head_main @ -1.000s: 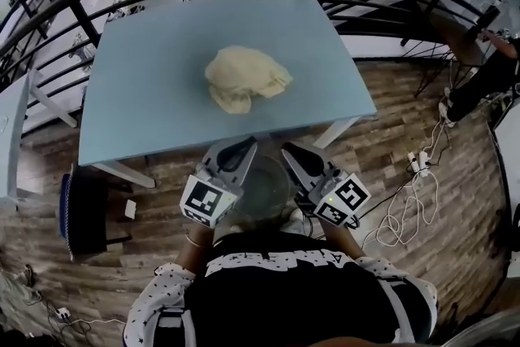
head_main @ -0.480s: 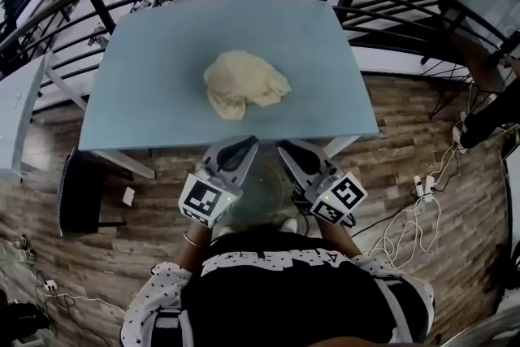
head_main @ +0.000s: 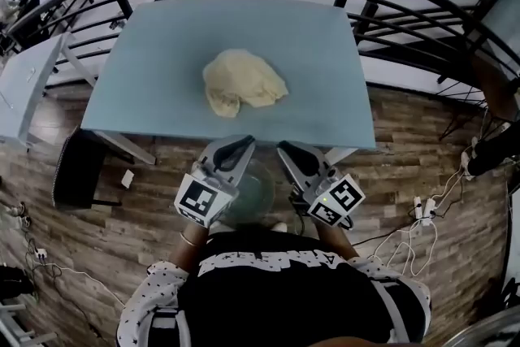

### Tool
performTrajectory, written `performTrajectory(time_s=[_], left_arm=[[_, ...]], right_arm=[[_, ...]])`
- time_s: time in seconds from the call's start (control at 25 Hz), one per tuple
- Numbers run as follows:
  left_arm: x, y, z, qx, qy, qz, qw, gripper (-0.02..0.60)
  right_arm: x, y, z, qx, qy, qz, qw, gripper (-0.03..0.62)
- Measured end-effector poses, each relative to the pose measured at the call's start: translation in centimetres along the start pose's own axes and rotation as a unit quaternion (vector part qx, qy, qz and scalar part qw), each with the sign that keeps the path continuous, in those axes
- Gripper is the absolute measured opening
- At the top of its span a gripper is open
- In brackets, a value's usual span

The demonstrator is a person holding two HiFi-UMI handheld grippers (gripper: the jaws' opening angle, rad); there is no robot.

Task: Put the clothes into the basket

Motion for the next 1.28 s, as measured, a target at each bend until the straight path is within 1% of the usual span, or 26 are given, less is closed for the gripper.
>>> performTrajectory(time_s=[0.2, 0.32, 0.4, 0.52, 0.64, 0.84, 0.96, 1.04, 1.28], left_arm=[[-0.8, 0.2, -1.6, -0.002, 0.029, 0.024, 0.9993, 0.018], [-0.8, 0.6, -2.2, -0.008, 0.044, 0.032, 0.9985, 0.018], [-0.7, 0.6, -2.8, -0.012, 0.047, 0.039, 0.9981, 0.018], [-0.6, 0.5, -3.4, -0.019, 0.04, 0.047, 0.9979, 0.018], [-0.7, 0.6, -2.8, -0.026, 0.03, 0.039, 0.9984, 0.02], [-0.1, 1.2, -0.9, -0.02, 0.031, 0.01, 0.9993, 0.018], [0.4, 1.3, -0.2, -0.022, 0.021, 0.004, 0.9995, 0.018], [0.9, 1.0, 0.4, -0.021, 0.017, 0.001, 0.9996, 0.018], [2.8, 0.4, 2.8, -0.016, 0.021, -0.002, 0.9997, 0.018]], right_arm=[[1.7, -0.1, -1.0, -0.02, 0.026, -0.003, 0.999, 0.035], [2.4, -0.1, -1.6, -0.029, 0.034, -0.007, 0.999, 0.035], [2.7, -0.2, -2.0, -0.032, 0.037, -0.008, 0.999, 0.035], [2.8, 0.0, -2.2, -0.029, 0.036, -0.019, 0.999, 0.035], [1.9, 0.5, -2.0, -0.012, 0.034, -0.021, 0.999, 0.035], [0.5, 1.2, -0.3, 0.009, 0.033, -0.015, 0.999, 0.035], [-0.2, 1.7, 0.2, 0.03, 0.021, -0.013, 0.999, 0.035], [-0.9, 1.8, 0.4, 0.035, 0.018, -0.011, 0.999, 0.035], [-3.6, 1.3, 1.8, 0.047, 0.017, 0.002, 0.999, 0.035]])
Point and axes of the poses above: the fingertips, and each gripper's own axes: x backward along the fingers, z to its left, y out of its top, the point moved 7 cm from there along x, backward along the fingers, and after that the axes turned 4 degrees about -x, right-handed, at the moved point
